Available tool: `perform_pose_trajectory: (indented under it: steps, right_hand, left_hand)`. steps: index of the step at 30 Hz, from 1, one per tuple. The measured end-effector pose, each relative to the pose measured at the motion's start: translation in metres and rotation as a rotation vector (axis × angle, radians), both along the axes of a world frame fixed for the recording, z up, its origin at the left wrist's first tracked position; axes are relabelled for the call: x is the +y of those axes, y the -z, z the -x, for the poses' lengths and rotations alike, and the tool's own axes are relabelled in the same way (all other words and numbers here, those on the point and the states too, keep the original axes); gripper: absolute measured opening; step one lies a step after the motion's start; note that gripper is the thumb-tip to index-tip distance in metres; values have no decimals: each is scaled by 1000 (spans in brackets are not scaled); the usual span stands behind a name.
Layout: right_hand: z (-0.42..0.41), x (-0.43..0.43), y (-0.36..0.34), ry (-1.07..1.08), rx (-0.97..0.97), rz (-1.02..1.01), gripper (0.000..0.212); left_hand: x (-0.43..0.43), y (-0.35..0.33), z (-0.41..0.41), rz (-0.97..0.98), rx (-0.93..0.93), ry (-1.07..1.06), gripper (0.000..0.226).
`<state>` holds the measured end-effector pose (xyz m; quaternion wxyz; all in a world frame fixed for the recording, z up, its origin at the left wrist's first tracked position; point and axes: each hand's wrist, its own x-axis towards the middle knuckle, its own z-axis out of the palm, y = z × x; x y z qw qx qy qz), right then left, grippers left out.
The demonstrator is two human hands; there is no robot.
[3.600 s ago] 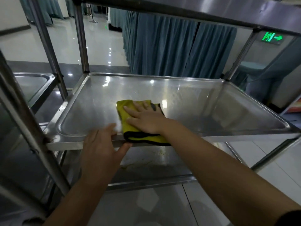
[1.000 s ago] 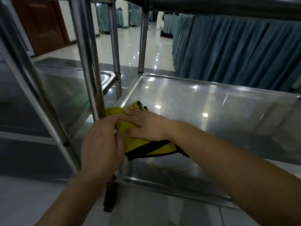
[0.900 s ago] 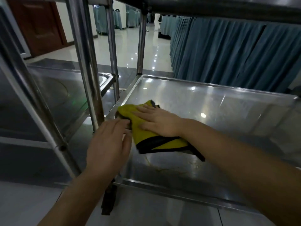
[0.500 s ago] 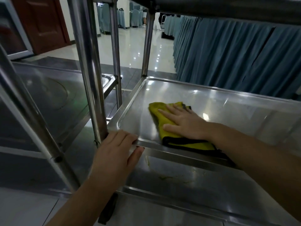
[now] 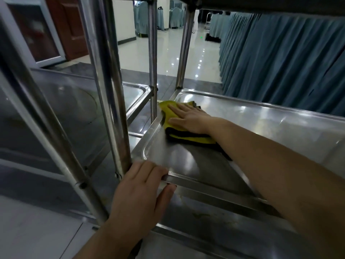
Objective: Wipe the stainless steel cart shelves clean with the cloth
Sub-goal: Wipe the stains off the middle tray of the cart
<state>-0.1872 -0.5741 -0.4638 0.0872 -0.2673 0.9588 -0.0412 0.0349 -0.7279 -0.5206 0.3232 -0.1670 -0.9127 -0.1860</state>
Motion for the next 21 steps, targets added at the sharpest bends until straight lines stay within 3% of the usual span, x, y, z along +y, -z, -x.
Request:
perform_pose_trajectory:
  steps: [8, 17, 21]
  right_hand:
    - [-23, 93, 0, 211, 4, -86, 66]
    - [-67, -5, -2, -333, 61, -41, 62]
    - [-52, -38, -1, -382, 51, 11, 58]
  left_hand:
    - [14, 2, -7, -42, 16, 16, 24]
    - [12, 9, -2, -82, 78, 21, 28]
    - [8, 10, 0, -69, 71, 18, 29]
